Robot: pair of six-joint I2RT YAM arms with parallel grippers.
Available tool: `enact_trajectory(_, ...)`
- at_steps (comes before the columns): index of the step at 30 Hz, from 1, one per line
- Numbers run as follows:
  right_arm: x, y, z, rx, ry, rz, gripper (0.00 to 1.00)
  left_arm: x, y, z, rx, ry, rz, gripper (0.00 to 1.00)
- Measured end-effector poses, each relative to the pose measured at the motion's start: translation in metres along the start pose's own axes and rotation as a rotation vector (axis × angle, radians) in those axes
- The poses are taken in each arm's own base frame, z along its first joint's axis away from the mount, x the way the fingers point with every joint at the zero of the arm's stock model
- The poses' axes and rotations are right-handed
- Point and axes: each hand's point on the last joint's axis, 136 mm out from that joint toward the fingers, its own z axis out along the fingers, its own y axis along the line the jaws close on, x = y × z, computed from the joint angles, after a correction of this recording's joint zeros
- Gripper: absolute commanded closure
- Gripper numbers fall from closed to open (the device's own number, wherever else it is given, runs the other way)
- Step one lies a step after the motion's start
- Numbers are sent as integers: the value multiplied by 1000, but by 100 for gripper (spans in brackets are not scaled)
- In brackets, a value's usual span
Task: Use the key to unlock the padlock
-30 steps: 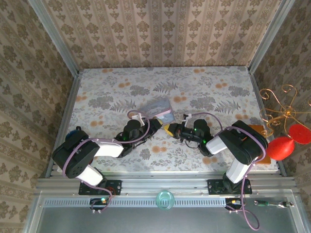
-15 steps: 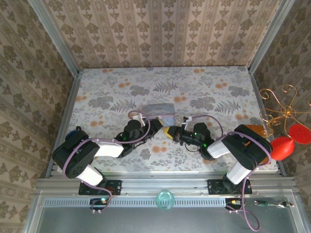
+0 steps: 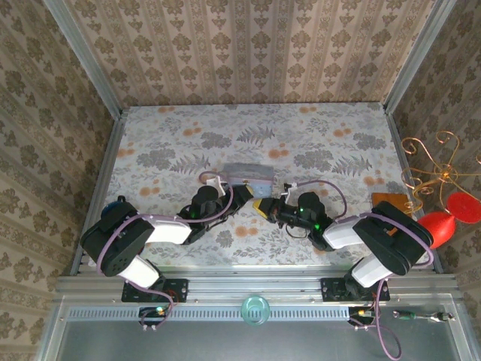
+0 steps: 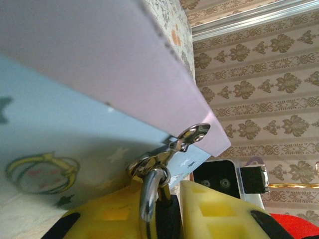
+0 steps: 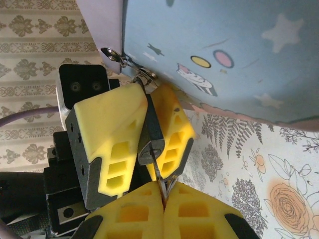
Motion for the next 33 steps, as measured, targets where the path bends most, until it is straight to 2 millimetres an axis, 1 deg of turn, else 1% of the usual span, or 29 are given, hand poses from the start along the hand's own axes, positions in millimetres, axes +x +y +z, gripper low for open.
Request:
enact_trajectory(13,0,-1,-6,13,-23,-17,100,6,-5,2,5,-22,-35,86)
enact_trajectory(17,-1,0,-6,5,-26,9,100,5,-6,2,4,-50,-45,87)
enact_trajectory(23,-3,2,-4,-19,-32,74,100,1,-7,2,1,-92,-57,93)
enact_trajectory(33,-2,5,-3,-23,-33,97,100,-1,-10,3,4,-109,-67,95)
